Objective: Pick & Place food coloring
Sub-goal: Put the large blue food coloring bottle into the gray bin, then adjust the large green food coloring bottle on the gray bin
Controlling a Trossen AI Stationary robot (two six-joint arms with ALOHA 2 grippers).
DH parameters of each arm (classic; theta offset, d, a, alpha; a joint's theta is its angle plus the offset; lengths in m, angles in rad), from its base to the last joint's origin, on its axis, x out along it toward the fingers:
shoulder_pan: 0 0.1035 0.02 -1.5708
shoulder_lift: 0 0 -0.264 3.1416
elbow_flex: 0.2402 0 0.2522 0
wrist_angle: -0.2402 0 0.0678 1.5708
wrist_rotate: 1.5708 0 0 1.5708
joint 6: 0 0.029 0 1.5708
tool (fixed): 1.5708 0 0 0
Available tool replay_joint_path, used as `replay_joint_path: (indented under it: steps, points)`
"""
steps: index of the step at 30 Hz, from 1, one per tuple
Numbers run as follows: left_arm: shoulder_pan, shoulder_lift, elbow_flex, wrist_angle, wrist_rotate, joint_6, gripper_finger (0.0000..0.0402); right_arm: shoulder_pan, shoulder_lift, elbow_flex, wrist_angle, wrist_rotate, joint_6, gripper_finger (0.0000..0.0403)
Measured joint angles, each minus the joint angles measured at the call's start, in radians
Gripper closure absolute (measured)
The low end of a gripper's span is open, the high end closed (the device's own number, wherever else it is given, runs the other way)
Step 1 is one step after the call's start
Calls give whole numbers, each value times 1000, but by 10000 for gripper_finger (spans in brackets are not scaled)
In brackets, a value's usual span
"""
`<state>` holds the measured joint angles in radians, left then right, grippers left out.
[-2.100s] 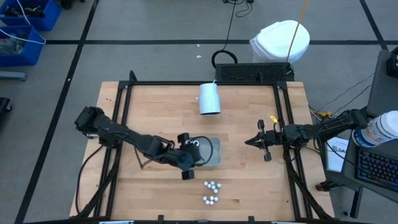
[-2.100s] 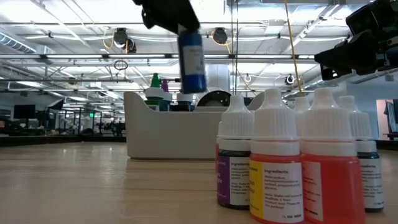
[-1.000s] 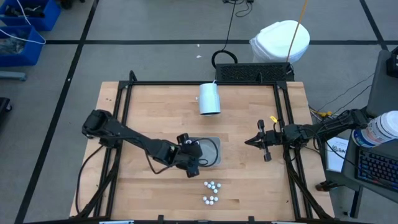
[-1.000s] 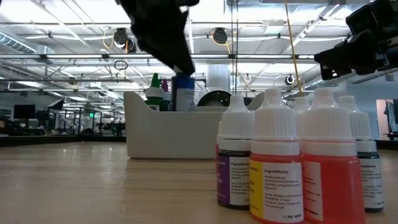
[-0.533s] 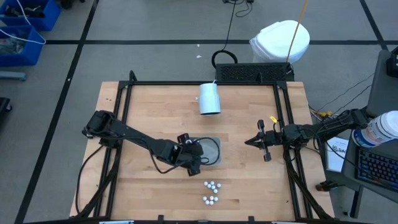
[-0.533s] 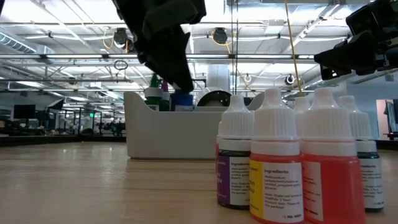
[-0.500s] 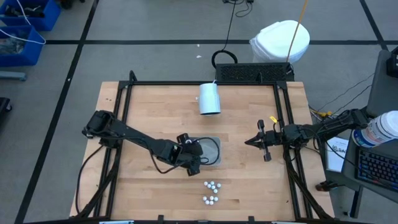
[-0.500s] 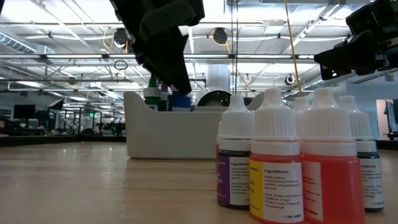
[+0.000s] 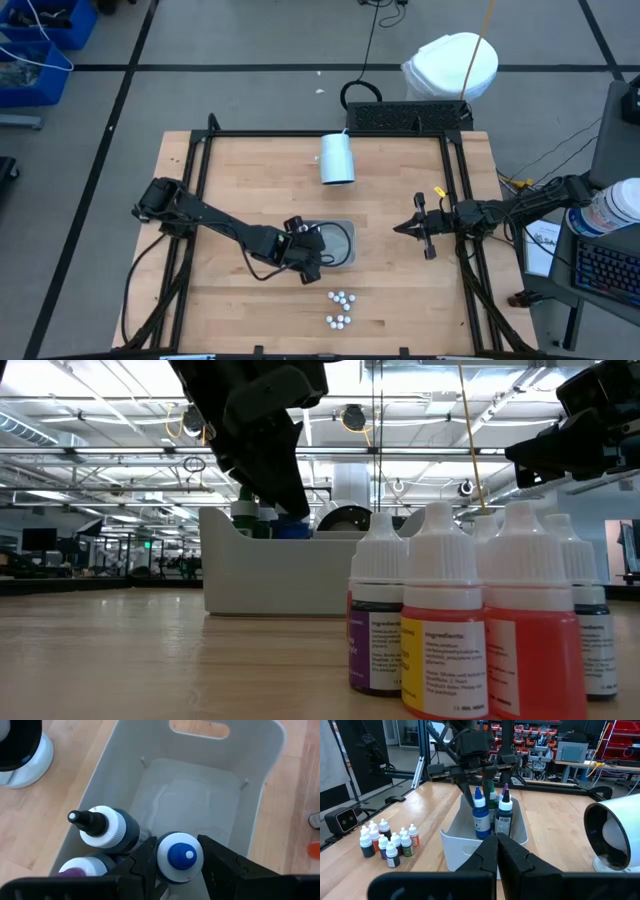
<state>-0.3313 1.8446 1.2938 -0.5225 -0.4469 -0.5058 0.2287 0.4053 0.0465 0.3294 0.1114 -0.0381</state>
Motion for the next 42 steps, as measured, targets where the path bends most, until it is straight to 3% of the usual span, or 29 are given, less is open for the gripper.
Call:
replay_joint_path:
  steps: [22, 33, 42]
  points:
    - [2, 34, 1, -6, 9, -20, 270, 0, 0, 0, 18, 0, -12, 403]
    - [-2, -17, -3, -32, 115, -27, 190, 0, 0, 0, 18, -3, -1, 403]
    - [-23, -126, -3, -57, 65, -26, 170, 0, 0, 0, 19, -4, 0, 403]
